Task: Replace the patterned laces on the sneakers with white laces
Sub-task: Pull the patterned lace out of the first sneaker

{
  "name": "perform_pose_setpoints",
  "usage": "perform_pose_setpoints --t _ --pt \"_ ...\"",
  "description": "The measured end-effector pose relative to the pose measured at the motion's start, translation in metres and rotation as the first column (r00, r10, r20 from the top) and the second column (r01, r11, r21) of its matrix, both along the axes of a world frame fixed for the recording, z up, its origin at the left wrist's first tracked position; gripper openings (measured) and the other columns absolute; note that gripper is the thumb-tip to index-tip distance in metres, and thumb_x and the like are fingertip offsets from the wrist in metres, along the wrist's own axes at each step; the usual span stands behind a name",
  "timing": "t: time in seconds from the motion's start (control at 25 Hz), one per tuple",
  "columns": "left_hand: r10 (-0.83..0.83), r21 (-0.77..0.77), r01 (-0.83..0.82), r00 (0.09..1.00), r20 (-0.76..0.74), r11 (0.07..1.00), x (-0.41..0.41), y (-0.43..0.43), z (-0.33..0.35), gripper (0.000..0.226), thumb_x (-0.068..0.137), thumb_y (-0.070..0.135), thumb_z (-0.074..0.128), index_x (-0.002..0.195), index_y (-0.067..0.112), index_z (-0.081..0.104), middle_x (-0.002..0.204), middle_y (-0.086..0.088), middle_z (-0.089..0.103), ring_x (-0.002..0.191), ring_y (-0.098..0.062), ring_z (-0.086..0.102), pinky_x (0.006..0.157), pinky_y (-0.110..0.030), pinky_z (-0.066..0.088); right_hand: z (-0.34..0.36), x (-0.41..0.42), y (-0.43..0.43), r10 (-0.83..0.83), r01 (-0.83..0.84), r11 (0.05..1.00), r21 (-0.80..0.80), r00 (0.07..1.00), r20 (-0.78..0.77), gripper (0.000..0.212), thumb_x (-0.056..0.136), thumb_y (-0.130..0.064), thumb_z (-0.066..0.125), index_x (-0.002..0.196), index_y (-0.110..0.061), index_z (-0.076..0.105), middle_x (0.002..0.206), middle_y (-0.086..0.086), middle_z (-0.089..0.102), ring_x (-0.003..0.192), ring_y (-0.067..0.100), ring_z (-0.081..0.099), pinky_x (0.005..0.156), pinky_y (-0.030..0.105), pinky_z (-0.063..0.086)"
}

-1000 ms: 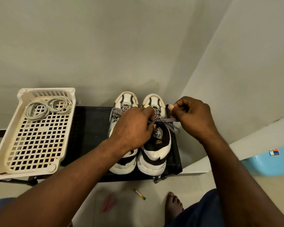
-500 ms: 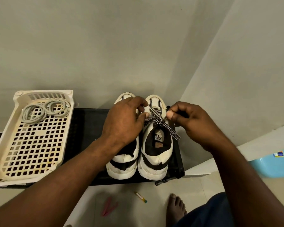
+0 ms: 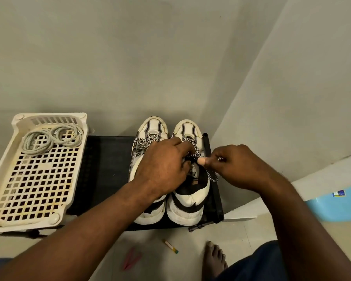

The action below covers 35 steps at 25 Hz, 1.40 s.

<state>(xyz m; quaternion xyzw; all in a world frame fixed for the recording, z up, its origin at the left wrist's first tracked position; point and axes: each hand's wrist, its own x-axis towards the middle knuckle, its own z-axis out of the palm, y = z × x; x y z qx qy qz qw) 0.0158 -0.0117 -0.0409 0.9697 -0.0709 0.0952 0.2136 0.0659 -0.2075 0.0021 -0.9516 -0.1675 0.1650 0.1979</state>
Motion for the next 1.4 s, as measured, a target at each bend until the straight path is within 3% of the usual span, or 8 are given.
perform_pose_setpoints --t 0.12,0.2,0.28,0.44,0.56,0.92,1.2,1.4 --pt "0.007 -0.019 -0.007 1.000 0.002 1.000 0.000 -0.001 0.000 0.037 0.090 0.030 0.067 0.127 0.032 0.067 0.110 0.007 0.065 0.098 -0.018 0.062 0.090 -0.040 0.051 0.007 -0.004 -0.001 -0.009 -0.001 0.888 0.461 1.000 0.020 0.034 0.103 -0.038 0.062 0.074 -0.023 0.070 0.070 -0.010 0.068 0.065 0.008 0.058 0.064 0.026 0.042" --pt "0.026 -0.053 -0.027 1.000 -0.003 0.998 0.002 -0.001 -0.001 0.037 0.087 0.028 0.069 0.124 0.030 0.068 0.110 0.006 0.065 0.100 -0.019 0.063 0.090 -0.040 0.051 0.010 -0.001 0.000 -0.055 0.134 0.482 0.866 0.991 -0.123 0.032 0.102 -0.032 0.061 0.073 -0.025 0.072 0.075 -0.005 0.067 0.069 0.013 0.056 0.069 0.026 0.046" --pt "0.048 -0.073 -0.049 0.999 -0.013 0.996 0.004 -0.003 -0.001 0.032 0.086 0.027 0.070 0.118 0.029 0.070 0.108 0.006 0.065 0.100 -0.020 0.063 0.091 -0.041 0.050 0.001 0.002 0.006 -0.092 0.284 0.248 0.926 0.959 -0.270 0.024 0.097 -0.032 0.062 0.077 -0.025 0.072 0.084 -0.004 0.070 0.081 0.011 0.064 0.078 0.030 0.051" --pt "0.081 -0.112 -0.083 0.996 -0.026 0.990 0.007 -0.007 0.001 0.016 0.088 0.027 0.067 0.102 0.033 0.070 0.099 0.008 0.063 0.097 -0.019 0.060 0.090 -0.044 0.050 -0.028 0.010 0.020 -0.366 0.270 0.724 0.634 0.931 0.021 0.017 0.095 -0.030 0.074 0.112 -0.029 0.071 0.118 -0.014 0.070 0.110 0.003 0.064 0.091 0.028 0.052" --pt "0.103 -0.134 -0.110 0.993 -0.060 0.985 0.010 -0.010 0.002 0.011 0.090 0.024 0.066 0.098 0.033 0.067 0.100 0.011 0.061 0.100 -0.017 0.058 0.095 -0.043 0.047 -0.029 0.010 0.019 -0.318 0.134 0.890 0.435 0.867 0.383 0.018 0.090 -0.030 0.078 0.107 -0.030 0.071 0.112 -0.013 0.067 0.107 0.010 0.061 0.089 0.032 0.050" --pt "0.128 -0.109 -0.137 0.988 -0.088 0.984 0.010 -0.013 -0.002 0.014 0.094 0.025 0.063 0.107 0.032 0.066 0.108 0.011 0.059 0.104 -0.013 0.056 0.099 -0.038 0.038 -0.028 0.007 0.007 -0.022 -0.010 0.971 0.239 0.992 0.128 0.023 0.079 -0.033 0.089 0.083 -0.030 0.067 0.070 -0.009 0.066 0.062 0.007 0.059 0.063 0.031 0.051" --pt "0.139 -0.050 -0.141 0.990 -0.031 0.989 0.010 -0.016 -0.006 0.018 0.098 0.027 0.057 0.116 0.028 0.062 0.113 0.008 0.060 0.104 -0.016 0.058 0.094 -0.039 0.039 -0.019 0.015 -0.004 0.024 0.147 0.798 0.584 0.961 -0.274 0.025 0.102 -0.026 0.066 0.085 -0.011 0.075 0.061 0.007 0.062 0.054 0.017 0.054 0.057 0.028 0.045" --pt "0.156 -0.234 -0.142 0.987 0.041 0.962 0.012 -0.012 -0.006 0.010 0.093 0.026 0.065 0.103 0.027 0.061 0.094 0.008 0.069 0.084 -0.016 0.065 0.084 -0.038 0.052 -0.026 0.009 0.005 -0.047 0.133 0.869 0.476 0.981 -0.188 0.008 0.093 -0.016 0.077 0.099 -0.020 0.073 0.064 0.004 0.067 0.054 0.014 0.060 0.055 0.025 0.051"
